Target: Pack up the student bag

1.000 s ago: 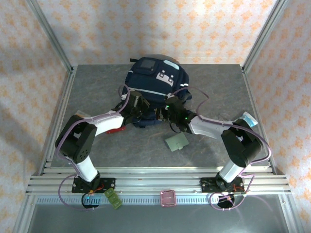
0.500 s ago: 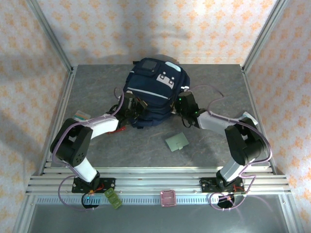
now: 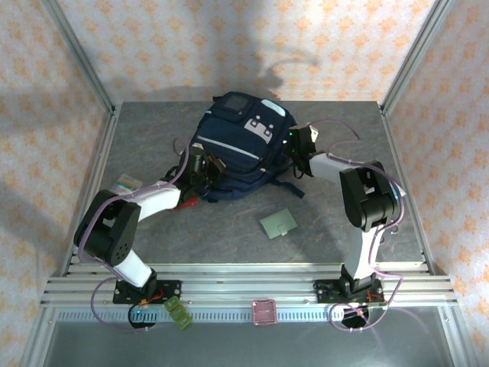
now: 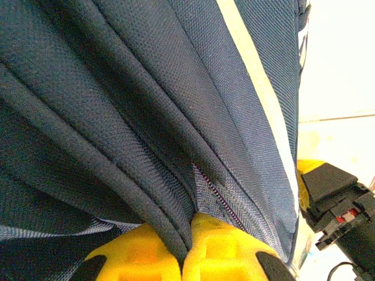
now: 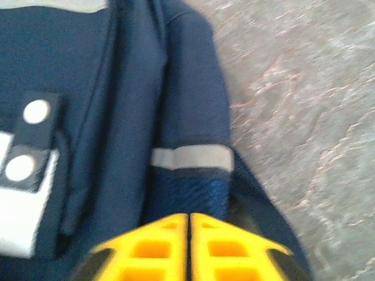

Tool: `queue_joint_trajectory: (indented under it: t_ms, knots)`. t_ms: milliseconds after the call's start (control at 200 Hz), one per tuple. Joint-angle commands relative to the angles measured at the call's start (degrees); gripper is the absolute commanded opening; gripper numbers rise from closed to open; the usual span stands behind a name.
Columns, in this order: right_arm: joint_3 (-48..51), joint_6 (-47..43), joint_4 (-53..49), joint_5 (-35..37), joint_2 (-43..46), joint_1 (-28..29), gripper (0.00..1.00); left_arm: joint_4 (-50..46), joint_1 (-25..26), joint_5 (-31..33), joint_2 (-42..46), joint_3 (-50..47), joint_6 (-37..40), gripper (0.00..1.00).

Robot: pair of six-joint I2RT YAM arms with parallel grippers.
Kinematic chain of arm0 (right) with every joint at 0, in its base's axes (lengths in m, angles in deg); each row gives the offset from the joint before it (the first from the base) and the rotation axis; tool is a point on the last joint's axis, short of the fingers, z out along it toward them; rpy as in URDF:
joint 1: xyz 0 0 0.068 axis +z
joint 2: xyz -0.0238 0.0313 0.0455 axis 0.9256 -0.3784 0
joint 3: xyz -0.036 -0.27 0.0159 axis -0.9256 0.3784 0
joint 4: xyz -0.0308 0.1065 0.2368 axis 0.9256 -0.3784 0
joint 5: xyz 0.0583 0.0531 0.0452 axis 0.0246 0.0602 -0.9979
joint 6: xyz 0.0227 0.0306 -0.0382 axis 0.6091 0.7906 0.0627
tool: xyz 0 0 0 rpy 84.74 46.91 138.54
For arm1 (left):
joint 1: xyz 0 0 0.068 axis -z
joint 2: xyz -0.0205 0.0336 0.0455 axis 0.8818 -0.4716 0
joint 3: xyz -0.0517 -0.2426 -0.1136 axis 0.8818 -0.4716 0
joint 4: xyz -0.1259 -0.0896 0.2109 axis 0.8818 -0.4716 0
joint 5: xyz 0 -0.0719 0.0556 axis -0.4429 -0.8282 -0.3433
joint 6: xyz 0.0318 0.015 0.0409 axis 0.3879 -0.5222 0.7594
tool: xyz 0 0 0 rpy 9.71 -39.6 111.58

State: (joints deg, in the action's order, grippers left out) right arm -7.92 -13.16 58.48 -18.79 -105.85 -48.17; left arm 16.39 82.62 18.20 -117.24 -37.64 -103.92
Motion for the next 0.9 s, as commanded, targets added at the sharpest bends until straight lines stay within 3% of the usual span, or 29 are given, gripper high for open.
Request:
queue_joint_trajectory:
  t_ms: [0,45,170,335,541,891]
  knots:
    - [4.58,-3.33,3.04,-8.86,8.59,1.64,0.26,-0.38,-1.51,-3.27,1.45,2.27,2.43,0.0]
    - [7.74,-5.39,4.21,-11.95,11.6,1.92,0.33,-0.42,-2.48,-4.24,1.82,2.75,2.82,0.0]
    - [13.46,-11.19,4.66,-20.72,17.3,2.15,0.37,-4.56,-6.6,-7.86,2.19,5.41,6.73,0.0]
    - [14.12,-18.08,3.91,-27.9,16.82,5.29,0.45,-12.03,-11.01,-10.34,1.57,9.57,13.83,0.0]
    - [10.4,-23.17,4.64,-31.27,11.5,9.19,0.55,-13.87,-13.5,-11.98,0.23,11.83,15.64,0.0]
    - [2.43,-25.93,0.52,-28.26,1.97,12.0,0.51,-12.82,-13.63,-13.51,-0.98,12.99,14.32,0.0]
